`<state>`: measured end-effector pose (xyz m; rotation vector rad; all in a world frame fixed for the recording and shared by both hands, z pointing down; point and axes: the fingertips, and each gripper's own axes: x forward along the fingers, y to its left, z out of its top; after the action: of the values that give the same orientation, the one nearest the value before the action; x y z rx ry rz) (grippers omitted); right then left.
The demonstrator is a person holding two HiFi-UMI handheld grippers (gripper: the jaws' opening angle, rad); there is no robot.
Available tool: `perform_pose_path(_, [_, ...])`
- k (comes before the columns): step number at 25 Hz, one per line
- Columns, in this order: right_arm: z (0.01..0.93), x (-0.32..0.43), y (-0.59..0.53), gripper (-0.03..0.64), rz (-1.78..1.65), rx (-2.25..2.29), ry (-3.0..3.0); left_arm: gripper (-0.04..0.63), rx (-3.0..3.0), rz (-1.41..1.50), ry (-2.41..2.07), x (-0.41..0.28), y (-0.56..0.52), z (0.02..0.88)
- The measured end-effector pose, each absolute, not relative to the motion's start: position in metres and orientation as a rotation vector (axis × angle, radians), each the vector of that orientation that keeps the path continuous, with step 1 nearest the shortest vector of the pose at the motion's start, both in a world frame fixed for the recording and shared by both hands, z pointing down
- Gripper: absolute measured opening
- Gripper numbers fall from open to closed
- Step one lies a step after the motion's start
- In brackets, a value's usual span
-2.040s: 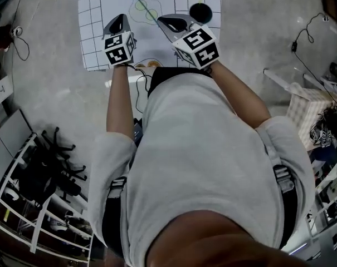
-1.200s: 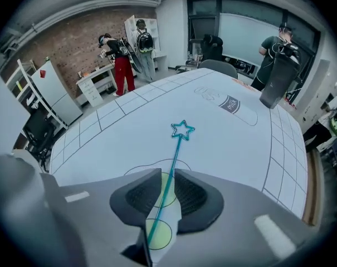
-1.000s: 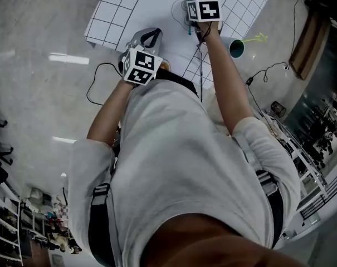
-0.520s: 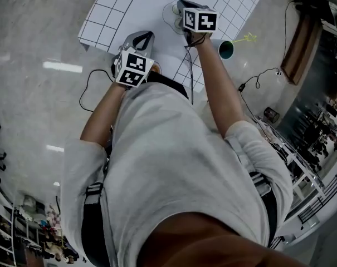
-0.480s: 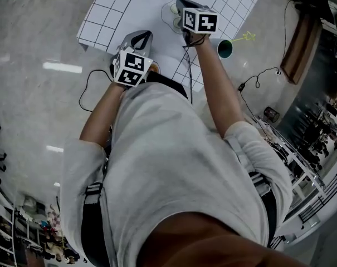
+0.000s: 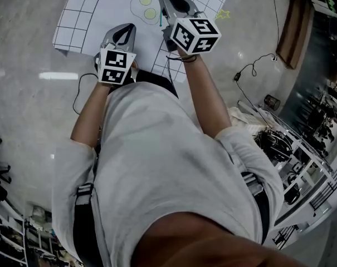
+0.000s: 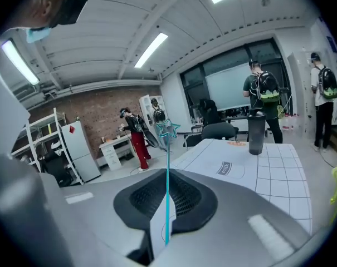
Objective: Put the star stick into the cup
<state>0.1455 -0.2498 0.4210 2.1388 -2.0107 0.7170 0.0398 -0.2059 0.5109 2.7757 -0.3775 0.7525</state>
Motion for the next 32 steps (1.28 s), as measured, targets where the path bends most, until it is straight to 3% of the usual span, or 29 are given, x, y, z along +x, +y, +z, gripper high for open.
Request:
perform_pose_path(14, [0.332,0.231,-0.118,0.014,0.402,2.629,-2.017,0.003,2.849,0.729,-0.184,0.123,-0.127,0.488])
perform_pose_path(23, [0.355,0.272,-0.052,0.014,0.239,2.936,-1.686,0.003,2.889,0.797,-0.065,0.146,-0.101,0.491])
perform_pose_path(32, [0.427,0.292,-0.02,0.014,0.66,3.257,-1.344,0.003,2.859,0.821,-0.089,0.137,-0.109,0.495])
